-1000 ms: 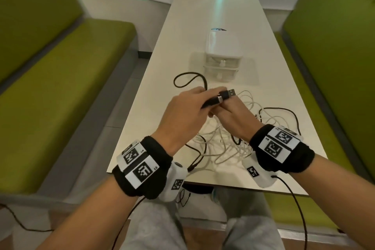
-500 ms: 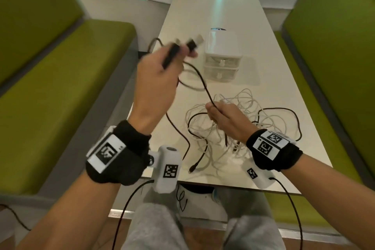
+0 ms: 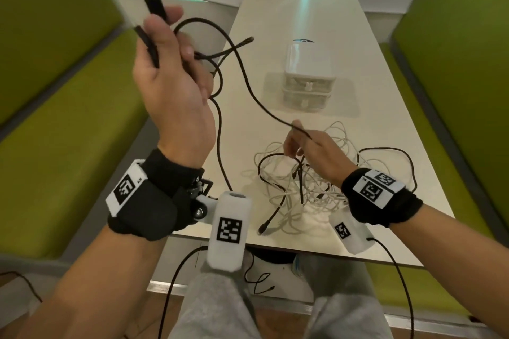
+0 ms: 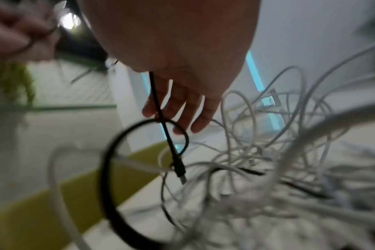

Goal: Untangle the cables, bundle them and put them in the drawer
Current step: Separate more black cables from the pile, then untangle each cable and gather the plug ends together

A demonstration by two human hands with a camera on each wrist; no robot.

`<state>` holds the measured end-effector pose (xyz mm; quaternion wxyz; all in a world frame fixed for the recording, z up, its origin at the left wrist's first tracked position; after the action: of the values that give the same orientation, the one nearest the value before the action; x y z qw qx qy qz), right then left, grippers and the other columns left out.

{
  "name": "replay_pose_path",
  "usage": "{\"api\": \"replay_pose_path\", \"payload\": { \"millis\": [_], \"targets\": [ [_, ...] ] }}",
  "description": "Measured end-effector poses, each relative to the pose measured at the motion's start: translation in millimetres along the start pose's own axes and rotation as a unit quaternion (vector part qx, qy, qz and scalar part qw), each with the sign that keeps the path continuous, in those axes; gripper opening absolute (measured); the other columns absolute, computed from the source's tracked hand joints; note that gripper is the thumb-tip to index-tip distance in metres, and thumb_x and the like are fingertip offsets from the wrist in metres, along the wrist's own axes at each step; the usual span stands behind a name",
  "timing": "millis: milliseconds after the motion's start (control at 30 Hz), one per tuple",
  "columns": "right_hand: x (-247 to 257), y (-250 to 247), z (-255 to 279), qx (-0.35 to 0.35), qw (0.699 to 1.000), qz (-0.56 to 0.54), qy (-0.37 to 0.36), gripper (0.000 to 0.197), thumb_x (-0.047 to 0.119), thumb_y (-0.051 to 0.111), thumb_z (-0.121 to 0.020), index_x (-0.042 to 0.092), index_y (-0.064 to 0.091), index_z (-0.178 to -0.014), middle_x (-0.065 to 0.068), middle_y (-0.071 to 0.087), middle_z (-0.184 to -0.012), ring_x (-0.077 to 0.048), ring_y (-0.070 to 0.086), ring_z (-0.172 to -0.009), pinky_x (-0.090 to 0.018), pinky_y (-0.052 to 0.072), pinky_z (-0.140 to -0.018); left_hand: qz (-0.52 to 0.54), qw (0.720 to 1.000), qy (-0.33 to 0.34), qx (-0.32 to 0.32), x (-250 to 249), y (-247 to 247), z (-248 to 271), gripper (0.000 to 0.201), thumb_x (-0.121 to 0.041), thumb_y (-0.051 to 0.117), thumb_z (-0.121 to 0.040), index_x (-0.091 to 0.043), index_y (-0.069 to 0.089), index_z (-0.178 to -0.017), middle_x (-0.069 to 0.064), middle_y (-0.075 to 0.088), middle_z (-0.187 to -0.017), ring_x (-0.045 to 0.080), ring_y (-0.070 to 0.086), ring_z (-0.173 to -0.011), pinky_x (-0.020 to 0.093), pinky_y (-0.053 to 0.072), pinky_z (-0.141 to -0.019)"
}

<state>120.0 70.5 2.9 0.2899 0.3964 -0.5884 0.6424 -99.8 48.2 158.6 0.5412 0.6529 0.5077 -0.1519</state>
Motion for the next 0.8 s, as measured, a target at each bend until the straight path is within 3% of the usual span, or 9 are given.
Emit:
{"api": "replay_pose_path", "payload": {
  "millis": [67, 133, 233, 333, 467, 567, 633, 700, 800],
  "targets": [
    [4, -8, -4, -0.024, 0.995, -0.093, 0.022, 0.074, 0.057, 0.013, -0.1, 0.012, 0.065, -0.072, -0.012, 0.057, -0.072, -0.018, 0.05, -0.067, -0.034, 0.041, -0.072, -0.013, 1.0, -0.004, -0.024, 3, -8, -4, 0.027, -0.026, 0.033, -0.106, -0.009, 0.054, -0.102, -0.007, 0.05, -0.068, 0.008, 0.026, -0.041, 0.022, 0.023, -0.037],
    [6, -12, -8, -0.01, 0.99, -0.138, 0.041, 0.082, 0.065, 0.007, -0.095, 0.011, 0.064, -0.072, -0.01, 0.046, -0.061, -0.021, 0.041, -0.058, -0.032, 0.036, -0.062, -0.077, 0.997, -0.024, -0.009, 15, -8, -4, 0.024, -0.027, 0.04, -0.104, -0.015, 0.06, -0.096, -0.008, 0.059, -0.076, 0.006, 0.031, -0.044, 0.021, 0.025, -0.041],
    [12, -15, -5, 0.016, 0.988, -0.142, 0.058, 0.083, 0.066, 0.018, -0.097, 0.001, 0.064, -0.076, -0.007, 0.041, -0.048, -0.018, 0.033, -0.044, -0.026, 0.026, -0.047, -0.228, 0.968, -0.049, 0.092, 39, 5, 8, 0.026, -0.025, 0.049, -0.101, -0.028, 0.067, -0.081, -0.009, 0.068, -0.084, 0.001, 0.047, -0.058, 0.021, 0.035, -0.057],
    [23, -17, 7, 0.039, 0.992, -0.12, 0.015, 0.072, 0.055, 0.034, -0.1, -0.003, 0.065, -0.07, -0.016, 0.053, -0.049, -0.024, 0.042, -0.041, -0.024, 0.032, -0.042, -0.323, 0.926, -0.072, 0.181, 60, 12, 32, 0.025, -0.025, 0.047, -0.102, -0.018, 0.067, -0.09, -0.014, 0.061, -0.07, -0.003, 0.045, -0.047, 0.009, 0.031, -0.049],
    [17, 3, 33, 0.176, 0.98, -0.077, 0.046, 0.067, 0.05, 0.043, -0.099, -0.005, 0.068, -0.07, -0.022, 0.063, -0.056, -0.028, 0.052, -0.042, -0.026, 0.04, -0.043, -0.339, 0.898, -0.098, 0.263, 70, 20, 54, 0.025, -0.022, 0.045, -0.103, -0.016, 0.066, -0.091, -0.002, 0.059, -0.067, -0.006, 0.044, -0.044, 0.005, 0.03, -0.046],
    [-5, 30, 60, 0.306, 0.947, 0.012, 0.098, 0.056, 0.044, 0.048, -0.099, -0.001, 0.071, -0.078, -0.017, 0.071, -0.066, -0.026, 0.058, -0.045, -0.025, 0.043, -0.043, -0.368, 0.843, -0.139, 0.368, 76, 32, 70, 0.025, -0.018, 0.045, -0.102, -0.012, 0.065, -0.089, 0.011, 0.066, -0.073, -0.007, 0.045, -0.041, 0.004, 0.029, -0.044],
    [-19, 43, 81, 0.388, 0.909, 0.073, 0.133, 0.04, 0.04, 0.057, -0.093, 0.005, 0.073, -0.083, -0.012, 0.074, -0.075, -0.022, 0.061, -0.049, -0.027, 0.046, -0.046, -0.365, 0.808, -0.166, 0.433, 77, 37, 82, 0.027, -0.018, 0.044, -0.102, -0.005, 0.066, -0.093, 0.012, 0.072, -0.082, -0.007, 0.045, -0.039, 0.004, 0.029, -0.043],
    [-26, 48, 100, 0.456, 0.868, 0.123, 0.153, 0.015, 0.026, 0.062, -0.087, 0.019, 0.073, -0.093, -0.008, 0.076, -0.085, -0.02, 0.064, -0.056, -0.028, 0.049, -0.053, -0.333, 0.791, -0.204, 0.471, 75, 38, 90, 0.029, -0.024, 0.043, -0.101, -0.007, 0.064, -0.091, 0.008, 0.075, -0.092, 0.0, 0.035, -0.035, 0.009, 0.025, -0.039],
    [-36, 45, 110, 0.481, 0.836, 0.205, 0.164, 0.041, 0.023, 0.072, -0.082, 0.031, 0.063, -0.122, -0.002, 0.077, -0.089, -0.013, 0.066, -0.059, -0.03, 0.053, -0.076, -0.292, 0.783, -0.263, 0.482, 73, 35, 93, 0.026, -0.027, 0.041, -0.101, -0.019, 0.057, -0.082, 0.004, 0.074, -0.105, 0.007, 0.023, -0.036, 0.018, 0.02, -0.035]
  ]
}}
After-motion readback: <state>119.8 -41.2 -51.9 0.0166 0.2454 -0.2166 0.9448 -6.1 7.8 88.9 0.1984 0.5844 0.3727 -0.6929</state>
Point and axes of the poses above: each hand's wrist, its own z-axis away from the middle knuckle, its own y-axis out of the palm, x = y × z, the point moved 9 cm from there along -z, towards the middle knuckle
